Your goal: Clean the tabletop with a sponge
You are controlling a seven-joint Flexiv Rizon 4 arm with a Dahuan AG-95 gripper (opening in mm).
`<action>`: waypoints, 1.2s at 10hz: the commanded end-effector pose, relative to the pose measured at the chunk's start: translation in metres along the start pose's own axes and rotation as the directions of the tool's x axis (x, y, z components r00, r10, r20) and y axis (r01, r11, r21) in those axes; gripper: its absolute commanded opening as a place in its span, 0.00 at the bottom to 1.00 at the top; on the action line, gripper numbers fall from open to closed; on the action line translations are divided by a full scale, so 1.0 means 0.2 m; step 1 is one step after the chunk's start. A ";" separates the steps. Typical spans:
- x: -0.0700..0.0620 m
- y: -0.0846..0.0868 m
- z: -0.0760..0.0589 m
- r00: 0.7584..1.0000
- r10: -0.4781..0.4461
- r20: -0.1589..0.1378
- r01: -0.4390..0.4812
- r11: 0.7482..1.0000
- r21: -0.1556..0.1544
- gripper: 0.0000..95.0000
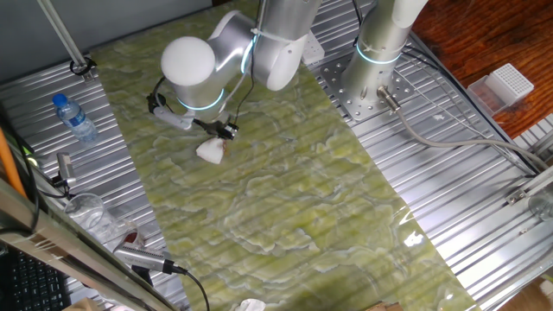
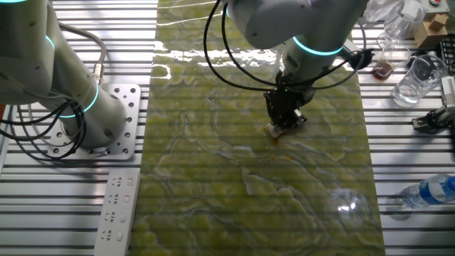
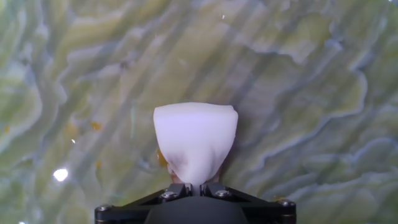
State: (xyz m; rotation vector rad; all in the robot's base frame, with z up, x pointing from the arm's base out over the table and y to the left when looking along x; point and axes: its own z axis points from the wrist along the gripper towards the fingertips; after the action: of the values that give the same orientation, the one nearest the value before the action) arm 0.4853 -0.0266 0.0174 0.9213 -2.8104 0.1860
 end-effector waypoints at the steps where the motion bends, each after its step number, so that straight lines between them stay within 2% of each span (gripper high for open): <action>1: 0.04 0.01 0.02 1.000 -0.008 -0.009 0.008 1.000 -0.010 0.00; 3: 0.08 0.01 0.03 0.999 -0.047 -0.011 0.047 0.999 -0.004 0.00; 7: 0.18 -0.04 0.01 0.987 -0.154 -0.046 0.155 0.987 0.031 0.00; 12: 0.25 -0.10 0.04 0.966 -0.260 -0.003 0.259 0.961 0.096 0.00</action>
State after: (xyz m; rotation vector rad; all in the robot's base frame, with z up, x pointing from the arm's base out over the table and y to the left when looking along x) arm 0.4544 -0.0715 0.0211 1.2895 -2.6746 0.2784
